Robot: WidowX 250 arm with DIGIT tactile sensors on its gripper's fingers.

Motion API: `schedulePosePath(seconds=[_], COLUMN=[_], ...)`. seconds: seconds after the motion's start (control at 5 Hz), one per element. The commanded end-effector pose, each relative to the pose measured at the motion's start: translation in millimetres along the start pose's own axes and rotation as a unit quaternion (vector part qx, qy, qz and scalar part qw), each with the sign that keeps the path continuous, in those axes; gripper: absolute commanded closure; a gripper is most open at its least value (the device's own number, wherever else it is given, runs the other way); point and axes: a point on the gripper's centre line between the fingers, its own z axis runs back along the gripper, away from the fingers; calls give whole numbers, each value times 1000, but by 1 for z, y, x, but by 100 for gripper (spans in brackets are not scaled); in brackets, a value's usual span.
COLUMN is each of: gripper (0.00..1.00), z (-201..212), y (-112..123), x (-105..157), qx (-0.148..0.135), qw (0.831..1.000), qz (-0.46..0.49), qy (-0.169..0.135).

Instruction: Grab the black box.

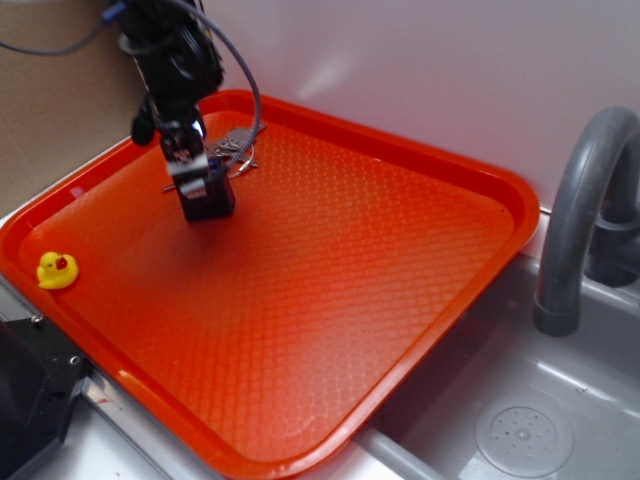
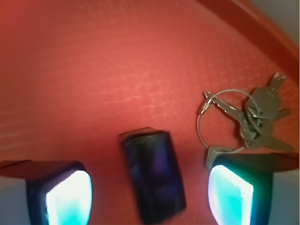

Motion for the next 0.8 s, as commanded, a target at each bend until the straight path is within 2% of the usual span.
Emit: schedulePosePath(seconds=[0.0,0.2,0.4,0.6], gripper=[100,100,100,100], z=[-33,-13,37,89], y=[-16,-13,-8,-13], x=[13,9,16,31], qx=[4,-7,-15,4], qw=[998,998,999,998], qz=[-36,-39,-22,58], qy=[53,40,18,-1])
